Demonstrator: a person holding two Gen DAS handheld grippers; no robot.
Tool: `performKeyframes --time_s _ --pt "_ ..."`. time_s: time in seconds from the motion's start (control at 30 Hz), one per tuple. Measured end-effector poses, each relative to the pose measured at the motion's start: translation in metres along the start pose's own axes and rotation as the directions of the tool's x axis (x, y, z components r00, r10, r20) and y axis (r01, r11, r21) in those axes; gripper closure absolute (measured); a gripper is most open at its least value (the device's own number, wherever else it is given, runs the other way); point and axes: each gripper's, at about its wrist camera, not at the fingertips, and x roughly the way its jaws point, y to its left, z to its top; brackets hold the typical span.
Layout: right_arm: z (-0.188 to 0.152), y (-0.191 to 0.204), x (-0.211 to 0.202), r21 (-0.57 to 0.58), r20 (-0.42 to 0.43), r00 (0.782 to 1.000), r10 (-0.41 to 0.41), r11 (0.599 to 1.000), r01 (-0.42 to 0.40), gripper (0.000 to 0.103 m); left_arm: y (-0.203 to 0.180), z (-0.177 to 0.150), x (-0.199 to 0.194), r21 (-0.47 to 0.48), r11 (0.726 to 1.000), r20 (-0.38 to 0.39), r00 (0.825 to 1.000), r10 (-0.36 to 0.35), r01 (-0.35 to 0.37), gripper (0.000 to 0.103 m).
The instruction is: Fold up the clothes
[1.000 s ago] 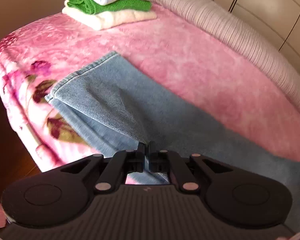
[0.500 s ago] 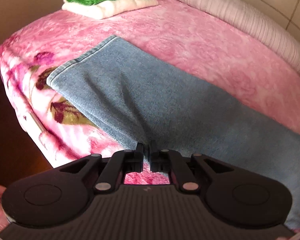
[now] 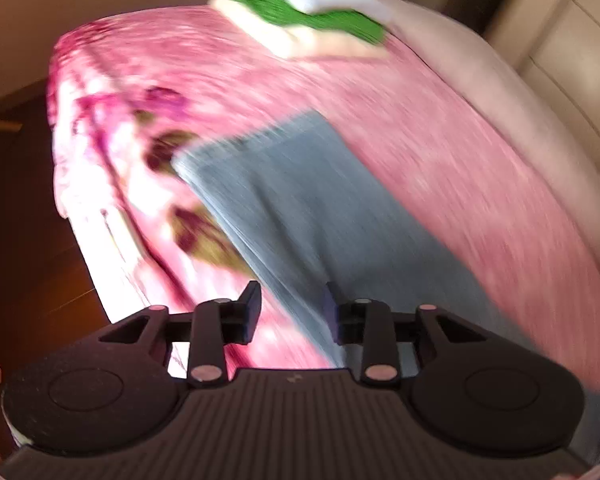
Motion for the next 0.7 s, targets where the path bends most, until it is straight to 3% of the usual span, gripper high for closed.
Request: performKeyframes --time_s 0.07,0.13,0.17,0.2,0.33,0.47,0.53,0.6,0.7 --pt "-0.003 0.020 0.000 0.005 -0.023 1.000 0.012 1.000 -0.012 0.060 0.018 0.016 0.013 -0.087 0.996 0.013 1.000 0.021 -0.020 0.071" --pt "-0.006 0.039 0.001 0.011 -0.045 0.999 0.025 1.000 -0.024 0.060 0.032 0.029 0.017 -0.156 0.988 0.047 0.999 -0.001 0.008 0.077" --pt "-0.007 0.049 0.001 0.013 -0.057 0.998 0.031 0.999 -0.030 0.060 0.039 0.035 0.020 -0.190 0.982 0.064 0.998 -0.011 0.023 0.094" --pt "-0.009 0.059 0.001 -0.001 -0.062 0.998 0.028 1.000 -0.028 0.060 0.039 0.036 0.019 -0.190 0.981 0.063 0.998 -0.017 0.029 0.103" --pt "-0.020 0.096 0.006 -0.107 -0.063 0.998 -0.021 0.994 0.014 0.060 0.039 0.042 0.018 -0.191 0.980 0.059 0.997 -0.044 0.054 0.103" --pt "-0.032 0.115 0.015 -0.129 -0.091 0.994 -0.057 0.991 0.045 0.060 0.038 0.047 0.017 -0.192 0.978 0.055 0.996 -0.070 0.079 0.103" --pt "-0.035 0.117 0.017 -0.116 -0.109 0.993 -0.054 0.992 0.041 0.060 0.038 0.049 0.016 -0.192 0.977 0.052 0.995 -0.083 0.091 0.096" --pt "-0.038 0.120 0.021 -0.115 -0.128 0.990 -0.062 0.992 0.047 0.060 0.046 0.049 0.014 -0.221 0.972 0.049 0.996 -0.074 0.083 0.076" --pt "-0.042 0.122 0.025 -0.123 -0.131 0.988 -0.076 0.991 0.060 0.060 0.066 0.053 0.018 -0.283 0.958 0.051 0.998 -0.038 0.051 0.075"
